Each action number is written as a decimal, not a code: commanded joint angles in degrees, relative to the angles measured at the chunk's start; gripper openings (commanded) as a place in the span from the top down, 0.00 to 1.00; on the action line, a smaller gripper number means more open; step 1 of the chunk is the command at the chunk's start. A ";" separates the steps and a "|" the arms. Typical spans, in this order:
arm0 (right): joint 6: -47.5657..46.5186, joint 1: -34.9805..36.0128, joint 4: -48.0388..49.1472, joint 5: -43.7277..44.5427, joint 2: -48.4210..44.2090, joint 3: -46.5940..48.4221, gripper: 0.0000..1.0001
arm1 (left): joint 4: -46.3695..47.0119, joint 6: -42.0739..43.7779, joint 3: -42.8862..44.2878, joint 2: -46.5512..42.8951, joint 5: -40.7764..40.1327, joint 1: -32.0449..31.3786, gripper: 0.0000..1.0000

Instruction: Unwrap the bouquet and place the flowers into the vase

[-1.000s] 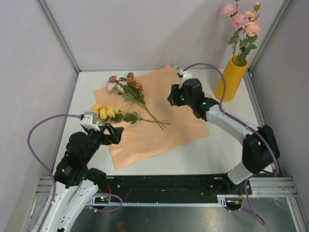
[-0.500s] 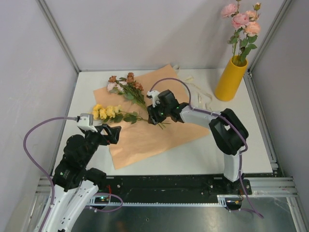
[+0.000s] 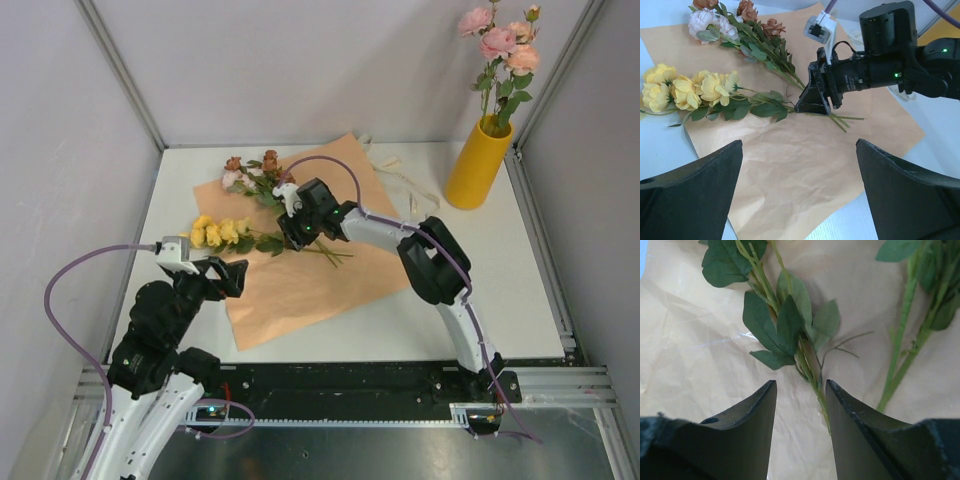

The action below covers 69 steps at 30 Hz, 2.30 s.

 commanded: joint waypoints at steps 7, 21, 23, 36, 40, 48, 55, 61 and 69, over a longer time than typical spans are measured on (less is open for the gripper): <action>-1.82 2.22 -5.13 2.94 7.83 12.26 0.51 | 0.76 0.04 2.27 -0.85 -1.42 -0.26 0.00; -3.61 3.51 -6.25 7.00 10.13 12.50 0.56 | 0.75 0.06 2.19 -1.06 -1.43 -0.26 0.00; -3.74 3.57 -5.83 7.11 9.78 12.08 0.64 | 0.75 0.06 2.16 -1.05 -1.46 -0.30 0.00; -3.12 3.52 5.27 1.03 1.48 5.04 1.00 | 0.79 0.02 2.10 -1.05 -1.64 -0.26 0.00; -2.14 2.90 11.61 -0.28 -3.12 1.47 1.00 | 0.78 0.04 2.03 -0.97 -1.58 -0.30 0.00; 1.87 1.64 24.80 -2.23 -13.04 -7.05 1.00 | 0.77 0.10 1.91 -1.87 -2.30 -0.26 0.00; 3.09 -0.82 35.29 -0.71 -22.76 -15.43 1.00 | 0.75 0.05 1.93 -1.53 -2.39 -0.30 0.00; 1.63 -4.81 40.21 0.47 -30.96 -18.04 1.00 | 0.75 0.00 1.77 -1.93 -2.85 -0.26 0.00; -0.71 -14.91 48.55 -0.64 -39.98 -19.45 1.00 | 0.78 0.09 1.85 -0.83 -2.37 -0.26 0.00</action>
